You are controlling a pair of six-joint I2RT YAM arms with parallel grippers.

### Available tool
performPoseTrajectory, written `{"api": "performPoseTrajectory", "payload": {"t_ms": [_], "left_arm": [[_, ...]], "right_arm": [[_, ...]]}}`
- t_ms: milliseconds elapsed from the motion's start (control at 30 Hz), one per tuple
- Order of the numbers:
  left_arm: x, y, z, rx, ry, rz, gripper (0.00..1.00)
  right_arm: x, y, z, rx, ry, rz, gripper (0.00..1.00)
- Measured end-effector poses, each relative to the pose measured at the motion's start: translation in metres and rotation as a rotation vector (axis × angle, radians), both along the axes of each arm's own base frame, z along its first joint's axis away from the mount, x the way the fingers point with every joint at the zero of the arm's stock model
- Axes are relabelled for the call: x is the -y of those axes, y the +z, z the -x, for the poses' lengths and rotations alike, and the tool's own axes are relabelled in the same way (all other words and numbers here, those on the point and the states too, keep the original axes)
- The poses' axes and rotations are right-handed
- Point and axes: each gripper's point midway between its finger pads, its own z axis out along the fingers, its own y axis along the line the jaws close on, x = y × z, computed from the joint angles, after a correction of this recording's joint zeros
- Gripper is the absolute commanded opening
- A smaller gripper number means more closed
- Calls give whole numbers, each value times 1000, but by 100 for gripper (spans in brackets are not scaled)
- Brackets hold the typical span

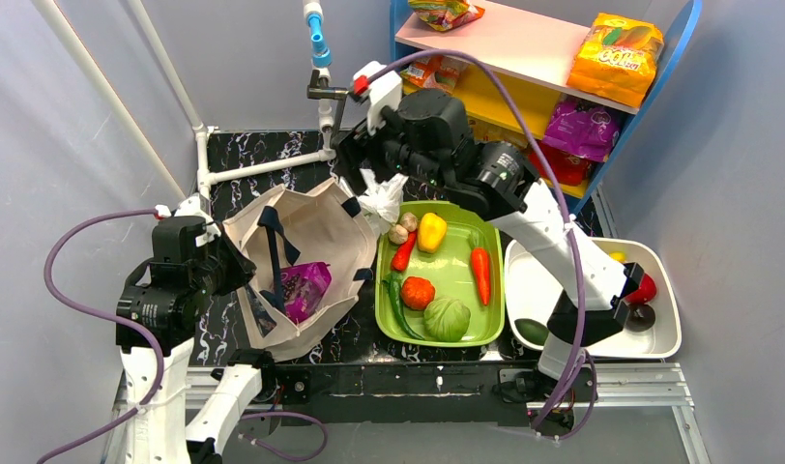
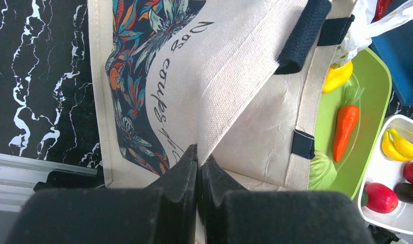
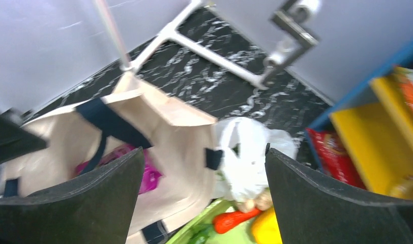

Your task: Place the food into the grocery bag and tie it

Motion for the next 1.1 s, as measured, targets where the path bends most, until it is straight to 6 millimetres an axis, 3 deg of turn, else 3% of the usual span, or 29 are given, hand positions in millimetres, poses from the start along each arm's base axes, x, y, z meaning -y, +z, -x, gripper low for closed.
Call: {"api": "performPoseTrajectory", "payload": {"t_ms": [167,433,567,833,1100], "left_arm": [[1,0,0,3,-4,5,0],[5,-1,-1,5,-21,18,0],[7,-1,-1,3,-24,25,0],[10,-2,-3,0,-25,43,0],[11,-2,-4,-8,-24,47,0]], "right_arm": [[50,15,-49,58,-225,2,95],[155,30,-124,171,-578,98,98],[197,37,-143,242,-706,192,98],[285,73,-175,379,-990,270,98],[354,65,-192,365,-1172,358,98]]}}
